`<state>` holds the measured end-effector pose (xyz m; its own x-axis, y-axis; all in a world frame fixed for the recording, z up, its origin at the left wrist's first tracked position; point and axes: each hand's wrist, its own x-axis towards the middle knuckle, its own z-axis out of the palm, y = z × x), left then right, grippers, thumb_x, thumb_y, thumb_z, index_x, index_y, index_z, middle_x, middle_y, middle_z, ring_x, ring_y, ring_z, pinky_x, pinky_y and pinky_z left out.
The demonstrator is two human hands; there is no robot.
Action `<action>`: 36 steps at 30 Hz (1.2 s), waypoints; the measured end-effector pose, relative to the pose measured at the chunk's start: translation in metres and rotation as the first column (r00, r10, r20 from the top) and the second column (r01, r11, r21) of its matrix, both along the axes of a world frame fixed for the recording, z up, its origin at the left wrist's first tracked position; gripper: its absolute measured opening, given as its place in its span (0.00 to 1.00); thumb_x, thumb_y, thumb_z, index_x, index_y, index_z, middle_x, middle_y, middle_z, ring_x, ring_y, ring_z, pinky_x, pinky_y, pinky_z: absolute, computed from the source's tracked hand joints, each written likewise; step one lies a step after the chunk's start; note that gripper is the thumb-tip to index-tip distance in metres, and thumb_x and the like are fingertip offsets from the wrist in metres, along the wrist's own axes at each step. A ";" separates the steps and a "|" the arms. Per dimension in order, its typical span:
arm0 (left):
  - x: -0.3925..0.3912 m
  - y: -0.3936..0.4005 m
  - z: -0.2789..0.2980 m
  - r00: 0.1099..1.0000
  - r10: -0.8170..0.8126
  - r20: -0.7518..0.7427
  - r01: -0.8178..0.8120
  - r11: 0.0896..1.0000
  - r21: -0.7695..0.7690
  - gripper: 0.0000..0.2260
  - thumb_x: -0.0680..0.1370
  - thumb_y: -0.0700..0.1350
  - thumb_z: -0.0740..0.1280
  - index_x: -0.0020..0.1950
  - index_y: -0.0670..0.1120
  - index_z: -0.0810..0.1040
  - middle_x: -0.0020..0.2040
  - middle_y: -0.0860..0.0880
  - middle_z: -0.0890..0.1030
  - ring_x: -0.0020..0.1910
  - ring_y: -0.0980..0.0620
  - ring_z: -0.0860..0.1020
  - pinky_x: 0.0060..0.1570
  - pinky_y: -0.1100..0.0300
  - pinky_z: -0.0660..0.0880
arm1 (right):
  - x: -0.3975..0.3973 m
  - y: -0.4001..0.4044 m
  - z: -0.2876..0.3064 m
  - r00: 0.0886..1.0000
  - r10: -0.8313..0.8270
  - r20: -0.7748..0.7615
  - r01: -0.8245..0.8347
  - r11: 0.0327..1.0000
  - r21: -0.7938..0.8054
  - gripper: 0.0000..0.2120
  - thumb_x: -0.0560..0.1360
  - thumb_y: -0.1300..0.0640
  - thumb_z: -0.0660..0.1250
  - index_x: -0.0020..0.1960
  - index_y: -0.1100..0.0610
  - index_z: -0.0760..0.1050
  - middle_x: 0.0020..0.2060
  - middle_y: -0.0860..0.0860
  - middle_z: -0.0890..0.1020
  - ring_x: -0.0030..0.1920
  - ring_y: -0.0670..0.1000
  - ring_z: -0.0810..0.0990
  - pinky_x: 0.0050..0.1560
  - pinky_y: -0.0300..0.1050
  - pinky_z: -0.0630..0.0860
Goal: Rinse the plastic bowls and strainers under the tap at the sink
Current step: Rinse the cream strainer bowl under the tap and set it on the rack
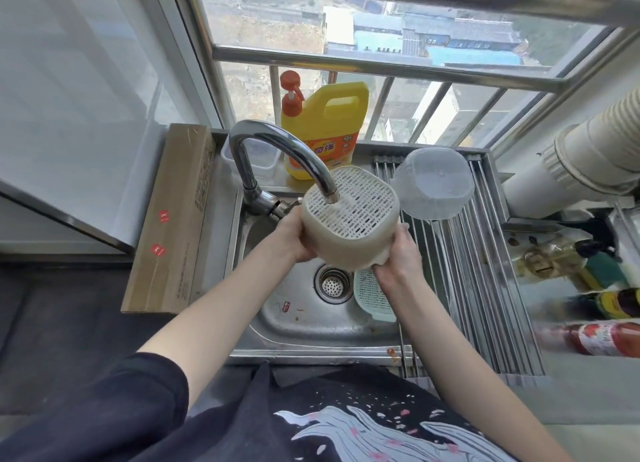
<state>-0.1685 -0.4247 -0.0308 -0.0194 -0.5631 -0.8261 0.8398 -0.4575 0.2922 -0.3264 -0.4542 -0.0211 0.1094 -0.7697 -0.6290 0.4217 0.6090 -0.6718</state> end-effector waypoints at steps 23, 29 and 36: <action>0.019 0.037 -0.030 0.952 0.169 0.253 -0.086 0.947 -0.309 0.03 0.71 0.38 0.63 0.40 0.46 0.70 0.47 0.47 0.73 0.45 0.49 0.74 0.44 0.56 0.70 | -0.006 -0.026 -0.010 0.802 0.567 -0.188 -0.574 0.819 0.020 0.13 0.76 0.55 0.60 0.60 0.52 0.73 0.57 0.53 0.76 0.55 0.59 0.75 0.43 0.53 0.76; 0.026 0.042 -0.018 0.803 -0.226 0.552 0.354 0.926 -0.136 0.40 0.68 0.28 0.61 0.73 0.60 0.58 0.65 0.41 0.70 0.53 0.42 0.75 0.35 0.53 0.78 | -0.019 -0.027 -0.017 0.807 0.580 -0.111 -0.588 0.806 -0.071 0.35 0.60 0.69 0.60 0.67 0.58 0.69 0.57 0.60 0.75 0.53 0.59 0.76 0.44 0.53 0.77; 0.028 0.048 -0.012 0.680 -0.427 0.597 0.488 0.870 0.067 0.19 0.82 0.44 0.58 0.73 0.50 0.63 0.54 0.45 0.78 0.44 0.48 0.79 0.31 0.55 0.80 | -0.013 -0.027 -0.004 0.762 0.628 -0.161 -0.643 0.700 -0.311 0.20 0.72 0.61 0.66 0.63 0.56 0.76 0.49 0.55 0.82 0.51 0.56 0.80 0.53 0.54 0.76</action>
<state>-0.1401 -0.3764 -0.0423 0.1645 -0.6851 -0.7097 0.1873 -0.6847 0.7044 -0.3398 -0.4811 -0.0251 0.6299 -0.6845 -0.3671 -0.0146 0.4622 -0.8867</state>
